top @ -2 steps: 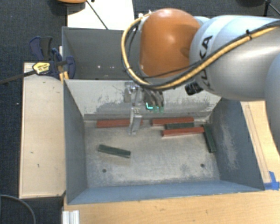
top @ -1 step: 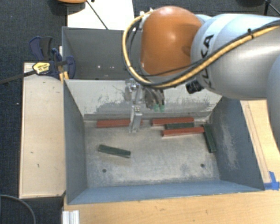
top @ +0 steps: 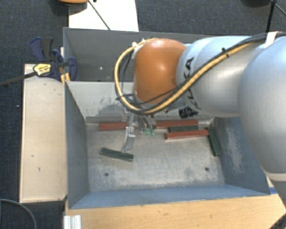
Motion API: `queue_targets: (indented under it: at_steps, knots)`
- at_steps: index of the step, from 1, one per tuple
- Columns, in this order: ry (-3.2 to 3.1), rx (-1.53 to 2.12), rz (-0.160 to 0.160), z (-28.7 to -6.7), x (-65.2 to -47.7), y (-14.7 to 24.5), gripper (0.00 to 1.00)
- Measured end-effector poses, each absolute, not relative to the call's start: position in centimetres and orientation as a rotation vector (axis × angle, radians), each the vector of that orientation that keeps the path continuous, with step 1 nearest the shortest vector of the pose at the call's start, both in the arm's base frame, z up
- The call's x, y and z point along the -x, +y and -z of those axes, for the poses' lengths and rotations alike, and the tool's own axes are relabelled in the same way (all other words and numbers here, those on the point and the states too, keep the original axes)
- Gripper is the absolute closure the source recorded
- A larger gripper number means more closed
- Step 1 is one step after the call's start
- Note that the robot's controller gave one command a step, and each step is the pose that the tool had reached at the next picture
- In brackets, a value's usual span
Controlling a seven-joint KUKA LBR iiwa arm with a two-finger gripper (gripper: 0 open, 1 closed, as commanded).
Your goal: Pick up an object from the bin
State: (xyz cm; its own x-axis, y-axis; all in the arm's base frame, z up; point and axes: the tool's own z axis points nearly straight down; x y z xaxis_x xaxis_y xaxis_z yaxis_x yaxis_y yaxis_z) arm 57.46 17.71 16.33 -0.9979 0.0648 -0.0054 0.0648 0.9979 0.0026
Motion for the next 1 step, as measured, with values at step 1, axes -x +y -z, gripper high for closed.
queue_targets:
  at_steps: [1]
  knots:
    - [3.110,-0.462,0.001,-14.60,-55.48,18.55,0.00]
